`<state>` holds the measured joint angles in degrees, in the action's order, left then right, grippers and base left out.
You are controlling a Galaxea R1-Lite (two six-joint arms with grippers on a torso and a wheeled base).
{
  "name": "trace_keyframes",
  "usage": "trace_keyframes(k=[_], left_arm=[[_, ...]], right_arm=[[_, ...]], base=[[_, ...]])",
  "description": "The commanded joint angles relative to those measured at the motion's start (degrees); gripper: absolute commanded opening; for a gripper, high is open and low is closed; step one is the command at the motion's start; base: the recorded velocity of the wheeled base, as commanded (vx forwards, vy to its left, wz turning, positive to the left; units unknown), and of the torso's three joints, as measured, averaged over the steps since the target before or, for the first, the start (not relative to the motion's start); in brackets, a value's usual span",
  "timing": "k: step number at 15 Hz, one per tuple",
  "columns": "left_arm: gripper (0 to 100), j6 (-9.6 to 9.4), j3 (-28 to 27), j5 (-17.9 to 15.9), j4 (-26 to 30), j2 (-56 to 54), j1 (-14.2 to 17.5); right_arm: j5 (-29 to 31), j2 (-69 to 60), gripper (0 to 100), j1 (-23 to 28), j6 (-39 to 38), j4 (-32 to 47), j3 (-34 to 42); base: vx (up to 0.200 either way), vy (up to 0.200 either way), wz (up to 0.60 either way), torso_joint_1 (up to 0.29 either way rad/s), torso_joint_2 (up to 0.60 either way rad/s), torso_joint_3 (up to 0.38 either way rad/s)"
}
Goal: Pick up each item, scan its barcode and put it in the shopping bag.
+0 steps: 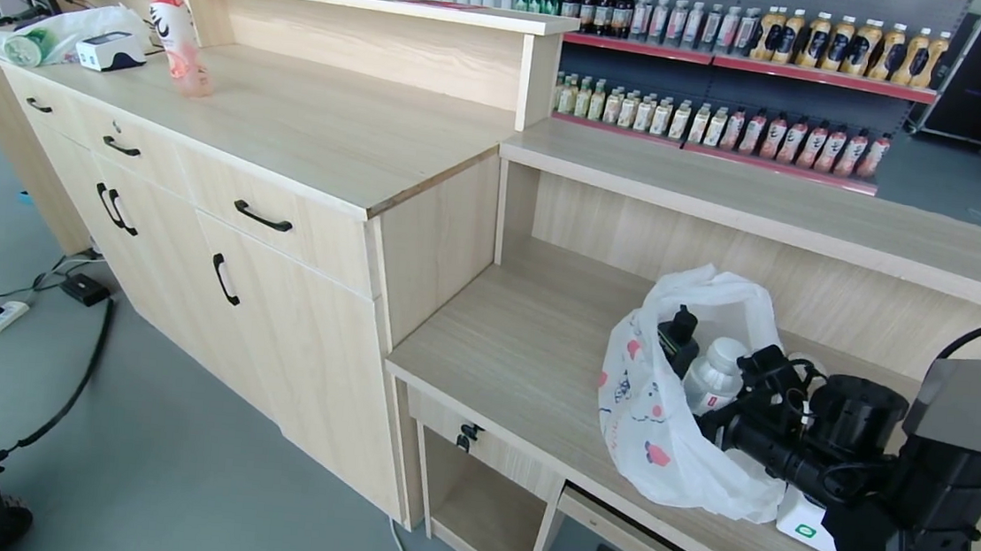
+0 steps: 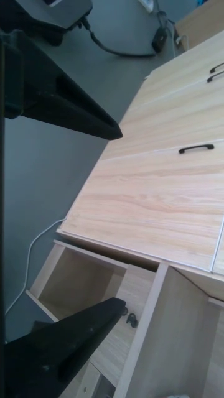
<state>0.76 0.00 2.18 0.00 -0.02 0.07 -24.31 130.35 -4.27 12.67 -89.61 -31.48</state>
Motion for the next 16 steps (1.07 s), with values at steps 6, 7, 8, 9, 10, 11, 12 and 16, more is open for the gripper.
trace_keyframes(k=[6,7,8,9,10,11,12,16], left_arm=[[100,0.04,0.0,0.0,0.0,0.0,0.0],[100,0.04,0.0,0.0,0.0,0.0,0.0],[100,0.04,0.0,0.0,0.0,0.0,0.0],[100,0.04,0.0,0.0,0.0,0.0,0.0],[100,0.04,0.0,0.0,0.0,0.0,0.0],[100,0.04,0.0,0.1,0.0,0.0,0.0],[100,0.04,0.0,0.1,0.0,0.0,0.0],[100,0.04,0.0,0.1,0.0,0.0,0.0]], right_arm=[[-1.6,-17.7,100,0.9,0.8,9.1,-0.2],[-1.1,-19.3,100,1.6,2.4,11.1,0.3],[-0.7,-20.9,100,2.4,3.9,13.3,0.5],[-0.7,-23.8,100,3.6,5.2,16.5,0.6],[-0.7,-26.9,100,4.5,5.6,18.9,0.6],[-0.4,-30.2,100,5.1,6.0,20.5,0.7],[-0.5,-33.8,100,6.2,7.2,21.5,0.9],[-0.2,-44.4,100,10.5,9.3,29.3,-3.6]], base=[[0.0,0.0,0.0,0.0,0.0,0.0],[0.0,0.0,0.0,0.0,0.0,0.0],[0.0,0.0,0.0,0.0,0.0,0.0],[0.0,0.0,0.0,0.0,0.0,0.0],[0.0,0.0,0.0,0.0,0.0,0.0],[0.0,0.0,0.0,0.0,0.0,0.0],[0.0,0.0,0.0,0.0,0.0,0.0],[0.0,0.0,-0.6,0.001,0.0,0.002]])
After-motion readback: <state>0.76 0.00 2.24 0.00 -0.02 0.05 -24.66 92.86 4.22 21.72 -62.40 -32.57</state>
